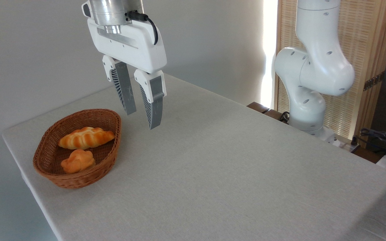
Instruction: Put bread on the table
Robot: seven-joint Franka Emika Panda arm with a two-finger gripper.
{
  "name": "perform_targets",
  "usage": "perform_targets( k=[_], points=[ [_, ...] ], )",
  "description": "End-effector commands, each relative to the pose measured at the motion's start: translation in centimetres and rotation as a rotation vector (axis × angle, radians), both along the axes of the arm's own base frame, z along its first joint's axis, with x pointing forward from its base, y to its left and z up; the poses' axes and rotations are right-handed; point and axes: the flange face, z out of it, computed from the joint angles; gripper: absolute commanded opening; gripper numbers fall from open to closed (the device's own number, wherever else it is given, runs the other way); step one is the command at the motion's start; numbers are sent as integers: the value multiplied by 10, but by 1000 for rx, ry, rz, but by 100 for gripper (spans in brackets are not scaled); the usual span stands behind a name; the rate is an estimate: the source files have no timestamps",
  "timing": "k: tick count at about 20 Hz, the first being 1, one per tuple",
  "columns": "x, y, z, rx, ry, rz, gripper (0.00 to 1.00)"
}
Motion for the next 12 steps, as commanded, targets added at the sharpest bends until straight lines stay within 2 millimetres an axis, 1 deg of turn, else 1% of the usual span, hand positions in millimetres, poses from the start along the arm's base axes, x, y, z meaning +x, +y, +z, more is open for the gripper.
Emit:
perform_targets(
  k=[1, 8, 12],
  points=[
    [0, 2, 5, -10, 15, -4, 100],
    [0, 2, 5, -10, 15, -4, 100],
    [2, -2, 3, -15, 6, -5, 100]
  ],
)
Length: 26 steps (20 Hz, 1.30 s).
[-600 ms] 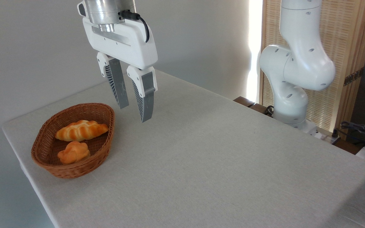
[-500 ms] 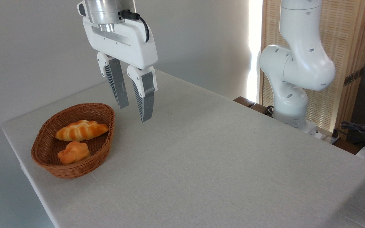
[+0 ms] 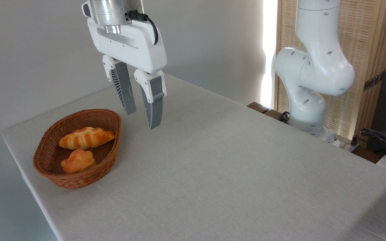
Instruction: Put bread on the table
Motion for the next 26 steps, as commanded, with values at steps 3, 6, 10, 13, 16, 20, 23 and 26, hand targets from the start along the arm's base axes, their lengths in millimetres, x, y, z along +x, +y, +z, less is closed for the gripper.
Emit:
perform_targets(
  k=[3, 6, 10, 13, 16, 20, 23, 26],
  points=[
    [9, -26, -8, -13, 10, -40, 100],
    [17, -40, -14, -23, -20, -66, 100],
    [35, -85, -36, -40, -95, -137, 100],
    [50, -140, -70, -59, -148, -229, 100],
    [64, -175, -108, -64, -218, -283, 100],
    [78, -198, -149, -88, -250, -320, 100],
    [77, -209, -171, -2, -262, -396, 100],
    [73, -212, -194, 25, -270, -426, 100]
  ],
)
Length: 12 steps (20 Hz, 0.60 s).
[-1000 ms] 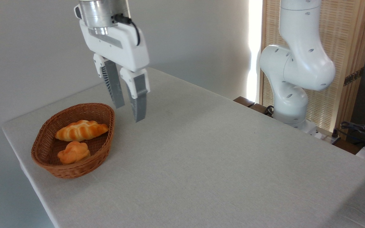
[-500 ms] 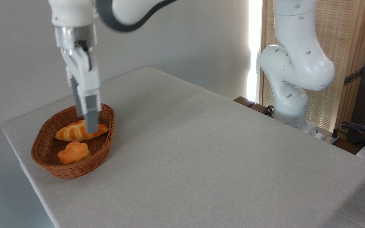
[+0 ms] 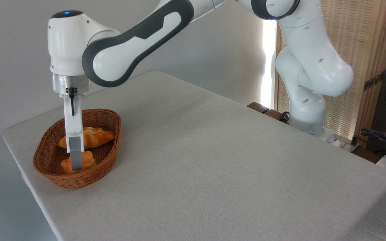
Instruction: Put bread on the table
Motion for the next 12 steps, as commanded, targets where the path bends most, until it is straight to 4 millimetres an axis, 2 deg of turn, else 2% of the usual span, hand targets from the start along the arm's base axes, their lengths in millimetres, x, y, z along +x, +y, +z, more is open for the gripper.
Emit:
perform_targets(
  k=[1, 3, 4, 6, 7, 8, 12],
  points=[
    [-4, -3, -21, 16, -36, -36, 100],
    [-4, -5, -28, 10, -40, -40, 99],
    [-6, -8, -28, 8, -40, -45, 90],
    [-6, -8, -28, 6, -41, -45, 55],
    [-6, -8, -27, 7, -42, -47, 42],
    [-6, -8, -27, 7, -42, -47, 36],
    [-6, -7, -27, 7, -42, -46, 35]
  ],
)
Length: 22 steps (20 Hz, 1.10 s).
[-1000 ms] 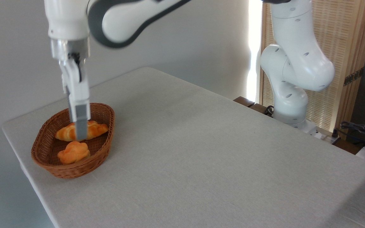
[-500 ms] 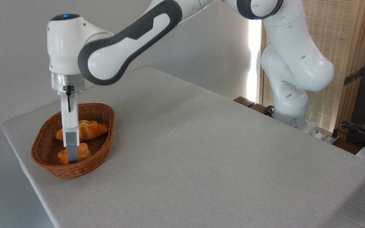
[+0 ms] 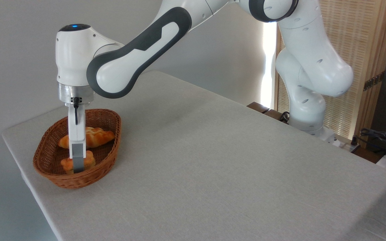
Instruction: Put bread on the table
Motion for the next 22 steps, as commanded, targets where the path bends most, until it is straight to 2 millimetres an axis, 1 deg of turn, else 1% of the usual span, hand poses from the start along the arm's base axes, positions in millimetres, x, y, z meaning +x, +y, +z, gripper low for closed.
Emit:
perform_targets(
  k=[1, 7, 13, 14, 16, 19, 20, 21, 22],
  points=[
    [0, 1, 3, 7, -21, -12, 35],
    [-1, 0, 12, -7, -30, 3, 36],
    [-1, 1, 13, -6, -30, 2, 35],
    [-1, 1, 19, -12, -36, 4, 36],
    [-3, 2, 39, -24, -63, 22, 35],
    [-9, 12, 80, -113, -89, 187, 35],
    [-12, 17, 91, -142, -69, 217, 35],
    [-13, 33, 99, -140, -41, 247, 35],
    [-19, 45, 110, -116, -17, 243, 36]
  ],
)
